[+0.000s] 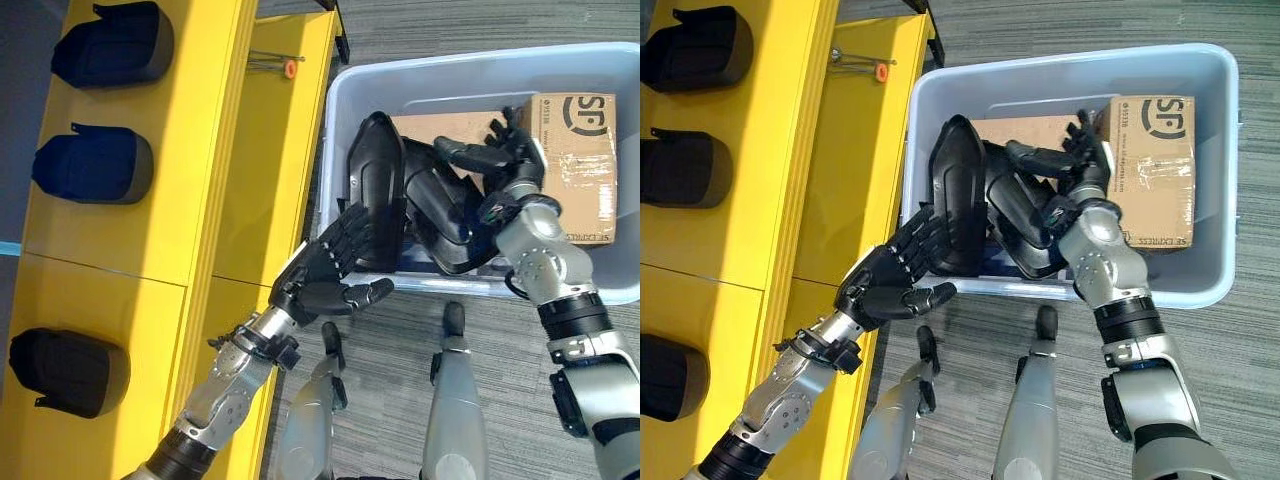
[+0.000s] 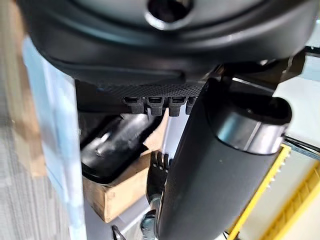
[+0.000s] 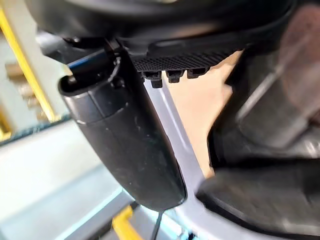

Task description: Move parts from the plastic box to the shelf.

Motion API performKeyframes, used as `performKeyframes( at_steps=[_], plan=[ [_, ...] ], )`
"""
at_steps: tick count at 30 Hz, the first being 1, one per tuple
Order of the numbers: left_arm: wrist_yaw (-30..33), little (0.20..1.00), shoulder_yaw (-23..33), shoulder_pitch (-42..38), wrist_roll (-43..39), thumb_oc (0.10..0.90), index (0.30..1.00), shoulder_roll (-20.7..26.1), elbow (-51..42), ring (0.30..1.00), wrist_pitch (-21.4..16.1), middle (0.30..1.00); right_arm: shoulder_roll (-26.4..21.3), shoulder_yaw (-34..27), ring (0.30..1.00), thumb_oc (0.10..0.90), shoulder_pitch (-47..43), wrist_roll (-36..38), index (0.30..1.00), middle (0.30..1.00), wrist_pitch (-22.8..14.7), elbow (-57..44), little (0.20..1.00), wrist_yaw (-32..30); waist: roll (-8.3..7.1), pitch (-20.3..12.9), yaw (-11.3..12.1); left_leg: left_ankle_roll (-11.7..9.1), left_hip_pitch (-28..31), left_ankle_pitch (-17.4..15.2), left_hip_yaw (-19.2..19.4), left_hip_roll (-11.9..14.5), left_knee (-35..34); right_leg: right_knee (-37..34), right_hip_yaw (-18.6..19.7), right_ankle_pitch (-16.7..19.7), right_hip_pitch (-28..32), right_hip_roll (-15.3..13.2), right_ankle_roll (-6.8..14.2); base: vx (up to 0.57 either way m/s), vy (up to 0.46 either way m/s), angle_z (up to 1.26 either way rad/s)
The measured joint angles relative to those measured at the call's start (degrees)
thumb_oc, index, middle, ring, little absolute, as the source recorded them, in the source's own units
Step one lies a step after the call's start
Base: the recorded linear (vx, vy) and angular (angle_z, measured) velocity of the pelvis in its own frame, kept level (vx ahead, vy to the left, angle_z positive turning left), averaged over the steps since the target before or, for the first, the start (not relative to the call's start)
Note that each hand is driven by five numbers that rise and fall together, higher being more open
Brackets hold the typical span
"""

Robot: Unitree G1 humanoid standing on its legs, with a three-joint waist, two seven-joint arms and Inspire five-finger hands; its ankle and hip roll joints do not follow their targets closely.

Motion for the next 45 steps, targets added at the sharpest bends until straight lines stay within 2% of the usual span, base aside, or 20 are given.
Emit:
performKeyframes(
  at_steps=[4, 6, 10, 13, 17, 21, 24, 30, 35, 38, 45],
  plan=[
    [-0.7, 1.0, 0.1, 1.0, -0.1, 0.9, 1.0, 1.6, -0.1, 1.0, 0.0, 1.0, -1.0, -0.3, 1.0, 0.9, 0.1, 3.6, 1.0, 1.0, 0.2, -0.5, 1.0, 5.1, 0.01, 0.0, -0.2, 0.0, 0.0, 0.0, 0.0, -0.1, -0.3, 0.1, 0.0, -0.1, -0.2, -0.1, 0.2, 0.01, 0.016, 0.0],
    [-1.0, 1.0, 0.1, 1.2, -0.7, 0.9, 1.0, 1.6, -0.1, 1.0, 0.0, 1.0, -1.1, 0.2, 1.0, 0.9, 0.7, 5.5, 1.0, 1.0, 1.1, -4.0, 1.0, 8.0, 0.01, 0.0, -0.2, 0.0, 0.0, 0.1, 0.1, -0.1, -0.7, 0.3, 0.0, -0.3, -0.5, -0.1, 0.2, 0.0, 0.0, 0.0],
    [-2.0, 1.0, 0.2, 1.3, -2.1, 0.9, 1.0, 1.5, -0.3, 1.0, -0.1, 1.0, -0.9, 3.0, 1.0, 0.9, 6.0, 6.4, 1.0, 1.0, 1.6, -17.5, 1.0, 11.3, 0.01, 0.0, -0.3, 0.0, -0.1, 0.1, 0.1, 0.0, -0.8, 0.9, -0.1, -0.9, -0.8, 0.0, 0.1, 0.0, 0.0, 0.0],
    [-2.0, 1.0, 0.9, 2.7, -2.1, 0.9, 1.0, 1.2, -1.4, 1.0, -1.1, 1.0, 0.1, 6.0, 1.0, 0.9, 14.2, 6.6, 1.0, 1.0, 1.0, -31.4, 1.0, 14.1, -0.01, 0.0, -0.8, 0.0, -0.6, 0.0, 0.2, 0.1, -0.9, 1.6, 0.0, -1.3, -1.8, 0.1, 0.4, 0.0, 0.0, 0.0],
    [-1.8, 1.0, 1.9, 2.6, -1.8, 0.9, 1.0, 0.9, -1.4, 1.0, -1.4, 1.0, 1.4, 9.5, 1.0, 0.9, 18.0, 5.5, 1.0, 1.0, 0.4, -35.5, 1.0, 17.4, -0.03, 0.0, -1.8, 0.0, -1.3, -0.1, 0.5, 0.2, -0.9, 1.7, 0.3, -1.3, -2.8, 0.3, 0.4, -0.01, -0.001, -0.02],
    [-1.4, 1.0, 1.9, 2.6, -1.6, 0.9, 1.0, 0.8, -1.5, 1.0, -2.5, 1.0, 1.3, 10.6, 1.0, 0.9, 20.8, 3.0, 1.0, 1.0, -1.4, -37.8, 1.0, 17.7, -0.06, 0.0, -2.2, 0.0, -1.5, -0.4, 1.5, 0.3, -0.9, 1.7, 1.2, -1.3, -3.6, 0.6, 0.4, -0.02, -0.009, -0.11],
    [-0.3, 1.0, 1.9, 2.5, -1.6, 0.9, 1.0, 0.7, -1.5, 1.0, -2.5, 1.0, 1.1, 11.3, 1.0, 0.9, 22.3, -1.6, 1.0, 1.0, -1.5, -41.7, 1.0, 17.7, -0.07, 0.0, -3.5, 0.0, -1.9, -0.4, 1.6, 0.4, -0.9, 1.7, 1.3, -1.1, -4.1, 0.8, 0.4, -0.02, -0.028, -0.04],
    [-0.2, 1.0, 1.9, 2.1, -1.6, 0.9, 1.0, 0.6, -1.5, 1.0, -2.5, 1.0, 1.2, 11.4, 1.0, 0.9, 23.4, -3.0, 1.0, 1.0, -1.1, -38.0, 1.0, 14.4, -0.09, 0.1, -3.3, 0.0, -1.9, -0.4, 1.5, 0.7, -0.8, 1.7, 1.2, -1.1, -4.0, 1.0, 0.3, 0.0, -0.044, 0.0],
    [0.2, 1.0, 1.8, 2.1, 0.4, 0.9, 1.0, 0.6, -1.3, 1.0, -2.6, 1.0, 1.2, 9.0, 1.0, 0.9, 24.2, -2.7, 1.0, 1.0, -1.5, -26.8, 1.0, 13.5, -0.12, 0.1, -3.1, 0.0, -2.2, -0.4, 1.4, 0.9, -0.8, 1.5, 0.9, -1.0, -4.0, 1.1, 0.2, 0.0, -0.046, 0.02],
    [2.0, 1.0, 1.8, 1.9, 0.4, 0.9, 1.0, 0.6, -0.8, 1.0, -2.6, 1.0, 1.4, 8.0, 1.0, 0.9, 24.9, -2.2, 1.0, 1.0, -1.5, -26.1, 1.0, 13.4, -0.13, 0.1, -3.4, 0.0, -2.3, -0.4, 1.5, 1.1, -0.8, 1.2, 1.0, -0.9, -4.2, 1.4, 0.0, -0.01, -0.012, -0.05],
    [1.8, 1.0, 1.8, 0.7, 0.4, 0.9, 1.0, 0.4, -0.7, 1.0, -2.6, 1.0, 2.4, 7.8, 1.0, 0.9, 22.7, -1.1, 1.0, 1.0, -1.4, -25.5, 1.0, 12.7, -0.12, 0.1, -3.0, -0.1, -3.5, -0.4, 1.4, 1.3, -0.8, 1.9, 1.0, -1.0, -5.7, 1.7, -0.1, 0.0, -0.001, -0.01]
  ],
)
